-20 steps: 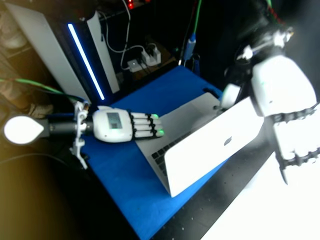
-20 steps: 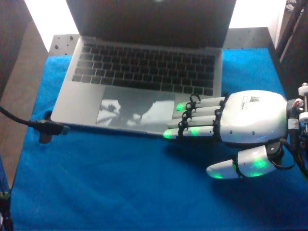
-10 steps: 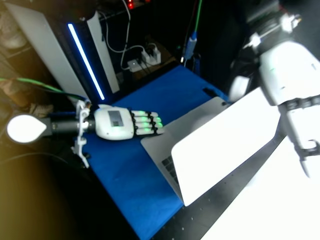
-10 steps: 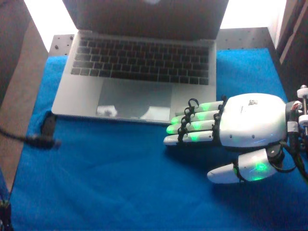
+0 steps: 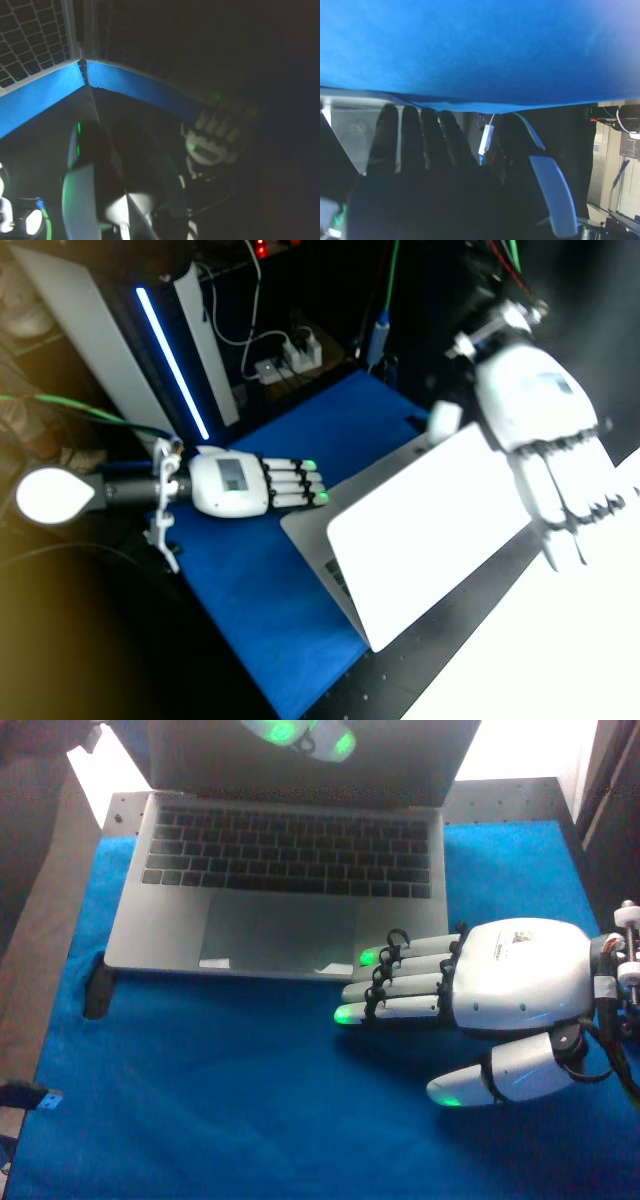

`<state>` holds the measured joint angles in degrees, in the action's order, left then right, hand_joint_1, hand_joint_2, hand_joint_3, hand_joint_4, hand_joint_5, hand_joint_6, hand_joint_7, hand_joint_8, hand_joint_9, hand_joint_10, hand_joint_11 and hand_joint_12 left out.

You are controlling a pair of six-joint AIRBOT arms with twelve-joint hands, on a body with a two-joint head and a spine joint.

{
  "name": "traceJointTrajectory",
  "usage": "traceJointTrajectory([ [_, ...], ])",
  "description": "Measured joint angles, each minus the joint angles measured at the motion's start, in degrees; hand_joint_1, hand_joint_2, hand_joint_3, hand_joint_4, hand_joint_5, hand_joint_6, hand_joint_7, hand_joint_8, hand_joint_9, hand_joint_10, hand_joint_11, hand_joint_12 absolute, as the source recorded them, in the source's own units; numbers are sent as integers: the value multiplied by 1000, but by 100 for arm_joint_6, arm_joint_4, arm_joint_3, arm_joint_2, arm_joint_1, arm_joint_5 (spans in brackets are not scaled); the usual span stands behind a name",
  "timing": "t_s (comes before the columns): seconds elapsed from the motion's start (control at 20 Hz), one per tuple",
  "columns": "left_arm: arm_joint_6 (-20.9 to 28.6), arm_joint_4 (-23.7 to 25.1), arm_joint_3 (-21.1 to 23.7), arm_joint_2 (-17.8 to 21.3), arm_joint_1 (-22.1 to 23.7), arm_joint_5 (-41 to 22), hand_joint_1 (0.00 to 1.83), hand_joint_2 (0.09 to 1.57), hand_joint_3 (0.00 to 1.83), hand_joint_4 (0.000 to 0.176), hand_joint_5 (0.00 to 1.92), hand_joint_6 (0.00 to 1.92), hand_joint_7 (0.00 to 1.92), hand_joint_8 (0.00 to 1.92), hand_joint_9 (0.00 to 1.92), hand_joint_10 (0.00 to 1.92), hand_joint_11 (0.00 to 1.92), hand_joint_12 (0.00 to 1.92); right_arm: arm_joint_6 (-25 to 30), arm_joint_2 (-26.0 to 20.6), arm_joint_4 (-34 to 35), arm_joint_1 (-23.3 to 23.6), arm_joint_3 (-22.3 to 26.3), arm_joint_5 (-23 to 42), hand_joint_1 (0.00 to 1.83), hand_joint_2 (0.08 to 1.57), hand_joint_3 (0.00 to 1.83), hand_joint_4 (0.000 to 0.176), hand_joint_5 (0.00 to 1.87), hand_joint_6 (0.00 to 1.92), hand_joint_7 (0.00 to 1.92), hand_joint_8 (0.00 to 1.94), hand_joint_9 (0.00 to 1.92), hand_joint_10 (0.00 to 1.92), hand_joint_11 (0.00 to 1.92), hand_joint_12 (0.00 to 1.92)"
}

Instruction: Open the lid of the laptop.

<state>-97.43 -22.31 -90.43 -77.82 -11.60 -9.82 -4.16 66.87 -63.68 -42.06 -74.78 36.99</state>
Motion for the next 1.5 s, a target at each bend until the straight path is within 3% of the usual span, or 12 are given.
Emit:
traceJointTrajectory([
  [0.2, -28, 640, 787, 374, 48, -815, 502, 843, 0, 156, 0, 0, 0, 0, 0, 0, 0, 0, 72, 7, 20, 0, 17, 7, 0, 1400, 0, 0, 15, 4, 0, 0, 0, 0, 0, 0],
  [0.3, -26, 826, 1027, 492, 22, -1025, 521, 834, 0, 114, 0, 0, 0, 0, 0, 0, 0, 0, 76, 7, 22, 0, 31, 2, 0, 1398, 0, 0, 29, 8, 0, 0, 0, 0, 0, 0],
  [0.35, -28, 907, 1097, 527, -13, -1143, 532, 840, 0, 66, 0, 0, 0, 0, 0, 0, 0, 0, 81, 4, 22, 0, 28, 2, 0, 1396, 0, 0, 13, 1, 0, 0, 0, 0, 0, 0],
  [0.4, -24, 920, 1134, 566, -26, -1169, 539, 845, 0, 42, 0, 0, 0, 0, 0, 0, 0, 0, 98, 4, 22, 0, 28, 4, 0, 1396, 0, 0, 9, 0, 0, 0, 0, 0, 0, 0],
  [0.5, -26, 920, 1145, 597, -37, -1207, 514, 849, 0, 17, 0, 0, 0, 0, 0, 0, 0, 0, 101, 4, 22, 0, 31, 4, 0, 1401, 0, 0, 10, 0, 0, 0, 0, 0, 0, 0],
  [0.6, -26, 920, 1145, 632, -37, -1228, 528, 855, 0, 44, 0, 0, 0, 0, 0, 0, 0, 0, 111, 4, 22, 0, 31, 7, 34, 1387, 0, 0, 1, 0, 0, 0, 0, 0, 0, 0],
  [0.85, -31, 879, 1082, 667, -127, -1062, 543, 903, 15, 36, 0, 0, 0, 0, 0, 0, 0, 0, 138, 13, 149, 0, -85, 90, 52, 1389, 0, 0, 32, 2, 0, 0, 0, 0, 0, 0],
  [0.9, -42, 883, 1025, 664, -127, -966, 545, 896, 9, 64, 0, 0, 0, 0, 0, 0, 0, 0, 138, 26, 149, 0, -107, 94, 94, 1378, 0, 0, 30, 1, 0, 0, 0, 0, 0, 0],
  [1.0, -129, 881, 892, 654, -52, -811, 557, 897, 6, 66, 0, 0, 0, 0, 0, 0, 0, 0, 138, 31, 146, 0, -120, 118, 120, 1370, 0, 0, 44, 5, 14, 4, 0, 0, 0, 0],
  [1.2, -1143, 337, 741, 614, 227, -706, 575, 900, 4, 16, 0, 0, 0, 0, 0, 0, 0, 0, 160, 120, 81, 133, -212, 57, 94, 1370, 2, 0, 66, 2, 34, 2, 0, 0, 0, 0],
  [1.35, -1742, -140, 651, 514, 238, -546, 559, 904, 4, 42, 0, 0, 0, 0, 0, 0, 0, 0, 162, 291, 125, 282, -334, -24, 1, 1389, 7, 0, 106, 11, 97, 19, 33, 11, 5, 2],
  [1.5, -1749, -293, 557, 505, 238, -507, 543, 912, 5, 40, 0, 0, 0, 0, 0, 0, 0, 0, 162, 363, 81, 315, -378, -9, 0, 1378, 0, 0, 103, 6, 90, 11, 30, 8, 11, 4],
])
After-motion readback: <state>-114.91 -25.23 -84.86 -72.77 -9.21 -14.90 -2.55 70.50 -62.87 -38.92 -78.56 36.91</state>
